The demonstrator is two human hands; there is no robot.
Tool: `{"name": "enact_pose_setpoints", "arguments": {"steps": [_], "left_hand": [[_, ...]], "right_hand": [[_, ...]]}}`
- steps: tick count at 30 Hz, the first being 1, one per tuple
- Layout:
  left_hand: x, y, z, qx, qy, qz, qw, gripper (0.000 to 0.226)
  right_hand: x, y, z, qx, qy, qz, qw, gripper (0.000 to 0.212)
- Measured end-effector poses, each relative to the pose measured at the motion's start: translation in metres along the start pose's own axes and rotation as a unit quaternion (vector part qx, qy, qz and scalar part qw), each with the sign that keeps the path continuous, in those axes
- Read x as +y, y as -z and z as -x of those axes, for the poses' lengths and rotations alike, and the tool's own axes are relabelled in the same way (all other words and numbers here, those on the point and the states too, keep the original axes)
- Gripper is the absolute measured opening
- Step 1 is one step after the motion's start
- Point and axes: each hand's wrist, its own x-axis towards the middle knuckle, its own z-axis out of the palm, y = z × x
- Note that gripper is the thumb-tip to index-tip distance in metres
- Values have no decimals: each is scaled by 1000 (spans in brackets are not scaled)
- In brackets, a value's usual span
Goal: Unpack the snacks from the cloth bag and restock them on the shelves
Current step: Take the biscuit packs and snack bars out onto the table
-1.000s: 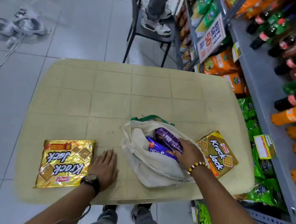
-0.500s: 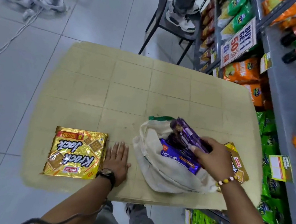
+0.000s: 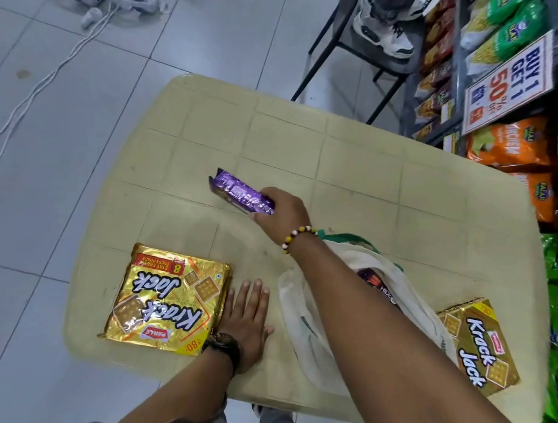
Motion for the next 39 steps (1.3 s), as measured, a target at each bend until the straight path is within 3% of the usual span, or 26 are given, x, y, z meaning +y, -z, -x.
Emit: {"name": "enact_pose_setpoints", "arguments": {"steps": [4,8,13,16,19,23,31,39], "left_hand": [[-1,-3,-1,10,-7,-10,1000,72],[-3,-4,-3,13,-5,-11,1000,72],[-2,-6,-2,17,-9,-1,1000,71],[-2,-7,-1,27,-6,-3,1000,72],[-2,-7,0,27,-8,-1,1000,71],[0,-8,1,27,-5,-9,1000,72],[-1,-10,3,44,-3,-11,999,73],[-4,-16,0,43,-1,-12,999,72]], "right_hand": [[-1,-47,-12,-51,25,61,997,33],[7,-65,-9,-41,38,88,995,30],[12,-48,-2,-45,43,73,995,58],[25,-14,22,86,28,-39,995,50],[60,28,63,225,-22,-104,968,34],[120,64,137,286,-139,-106,942,28],[194,62,212,212,-200,2,957,22],[215,86,199,121,-257,129,950,52]]}}
